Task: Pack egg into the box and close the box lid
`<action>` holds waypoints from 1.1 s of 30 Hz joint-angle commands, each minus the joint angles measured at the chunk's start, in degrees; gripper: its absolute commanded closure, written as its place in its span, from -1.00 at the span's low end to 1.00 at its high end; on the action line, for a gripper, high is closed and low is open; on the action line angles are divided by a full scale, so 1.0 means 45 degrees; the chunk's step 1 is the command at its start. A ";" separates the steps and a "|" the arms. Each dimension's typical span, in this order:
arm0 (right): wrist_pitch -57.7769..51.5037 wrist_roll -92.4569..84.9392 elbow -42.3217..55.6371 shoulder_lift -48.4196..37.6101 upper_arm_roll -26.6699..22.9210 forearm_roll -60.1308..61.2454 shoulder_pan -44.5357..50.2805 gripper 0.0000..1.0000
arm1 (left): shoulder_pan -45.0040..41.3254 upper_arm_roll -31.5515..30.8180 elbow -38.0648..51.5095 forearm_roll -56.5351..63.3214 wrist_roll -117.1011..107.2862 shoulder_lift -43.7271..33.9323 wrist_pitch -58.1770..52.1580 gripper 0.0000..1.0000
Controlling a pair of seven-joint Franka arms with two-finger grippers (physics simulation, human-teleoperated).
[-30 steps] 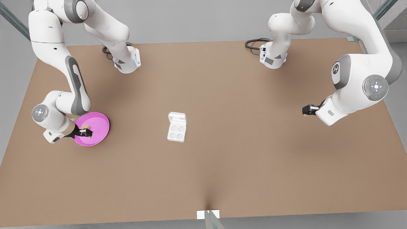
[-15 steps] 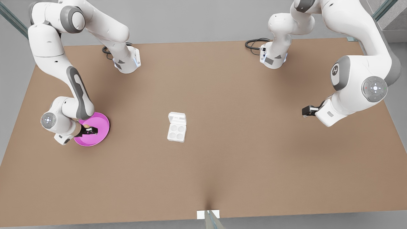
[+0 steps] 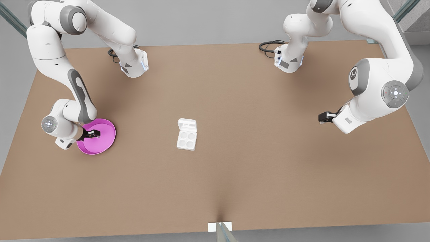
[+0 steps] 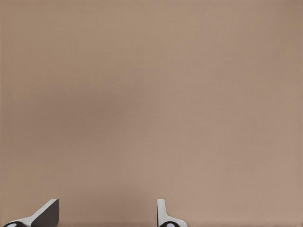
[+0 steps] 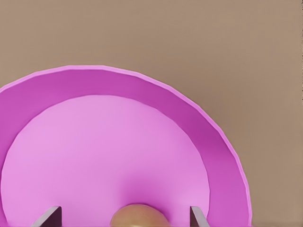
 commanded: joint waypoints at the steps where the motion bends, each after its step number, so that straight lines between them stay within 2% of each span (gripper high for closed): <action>1: 0.0044 -0.0866 0.0006 -0.0009 0.0001 -0.0062 -0.0038 -1.00 | -0.0005 0.0000 0.0006 0.0018 -0.0004 -0.0015 0.0011 -1.00; 10: 0.0571 -0.0729 -0.0639 -0.0028 0.0001 -0.0081 -0.0194 -1.00 | -0.0024 0.0000 0.0006 0.0018 -0.0024 -0.0015 0.0011 -1.00; 33: 0.0903 -0.0670 -0.0522 0.0558 0.0020 -0.0062 -0.0175 -1.00 | -0.0044 -0.0019 0.0006 0.0018 -0.0024 -0.0015 0.0011 -1.00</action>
